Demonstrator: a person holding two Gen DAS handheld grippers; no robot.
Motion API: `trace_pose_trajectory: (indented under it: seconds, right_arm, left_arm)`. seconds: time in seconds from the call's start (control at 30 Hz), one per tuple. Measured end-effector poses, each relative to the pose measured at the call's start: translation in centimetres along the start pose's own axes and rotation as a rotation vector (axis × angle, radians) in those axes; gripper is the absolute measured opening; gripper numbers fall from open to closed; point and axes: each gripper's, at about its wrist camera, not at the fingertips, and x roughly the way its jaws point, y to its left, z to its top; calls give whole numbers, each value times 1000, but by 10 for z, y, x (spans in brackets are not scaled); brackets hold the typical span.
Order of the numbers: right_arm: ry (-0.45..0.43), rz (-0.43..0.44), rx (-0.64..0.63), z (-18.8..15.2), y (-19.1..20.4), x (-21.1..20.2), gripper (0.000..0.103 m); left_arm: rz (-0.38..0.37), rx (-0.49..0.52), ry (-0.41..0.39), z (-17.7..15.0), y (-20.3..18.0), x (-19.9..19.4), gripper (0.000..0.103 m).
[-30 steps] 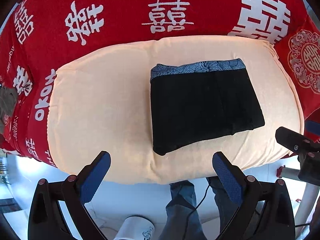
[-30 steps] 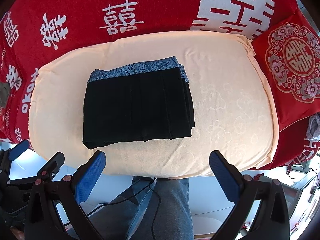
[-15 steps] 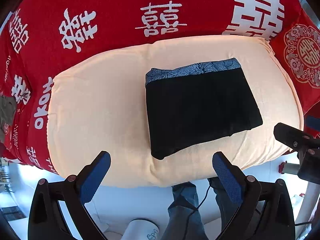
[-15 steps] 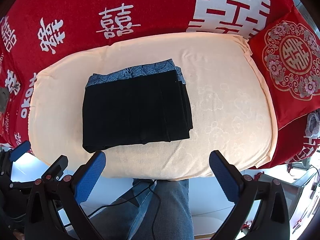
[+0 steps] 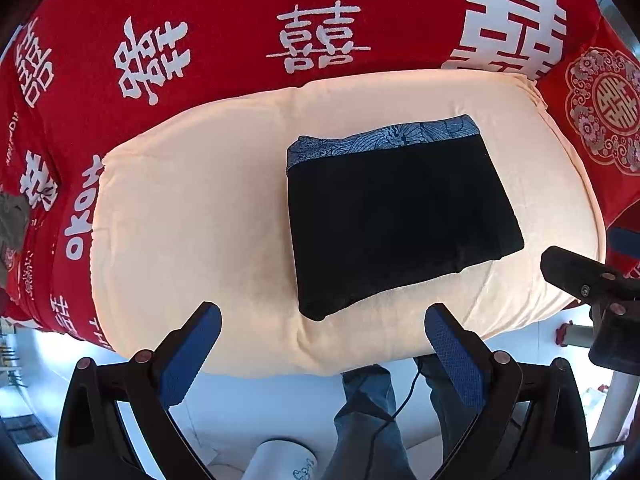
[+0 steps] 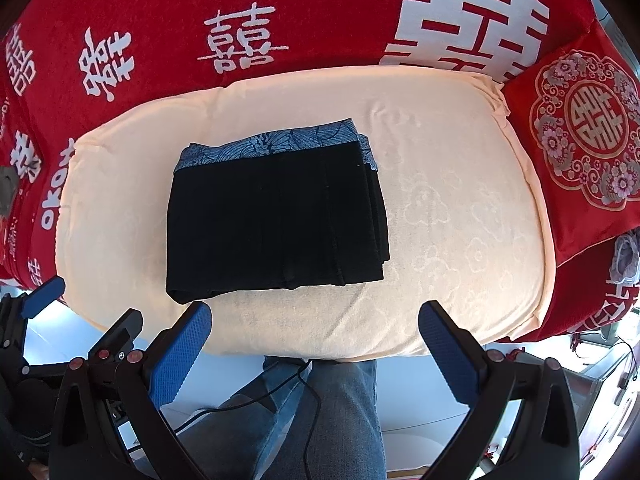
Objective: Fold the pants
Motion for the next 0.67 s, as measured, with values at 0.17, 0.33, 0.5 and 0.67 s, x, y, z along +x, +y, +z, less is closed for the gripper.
trace_pose_trajectory:
  seconds: [0.17, 0.33, 0.5, 0.67]
  right_arm:
    - [7, 1, -1, 0, -1, 2, 103]
    - [7, 0, -1, 0, -2, 2, 103]
    - [11, -1, 4, -1, -4, 3, 103]
    - [13, -3, 9, -1, -6, 4, 103]
  left_arm:
    - [-2, 8, -4, 0, -2, 0, 102]
    - [-4, 2, 0, 0, -1, 1, 102]
    - [-17, -4, -9, 0, 0, 1, 102]
    - [-18, 3, -7, 0, -1, 1, 102]
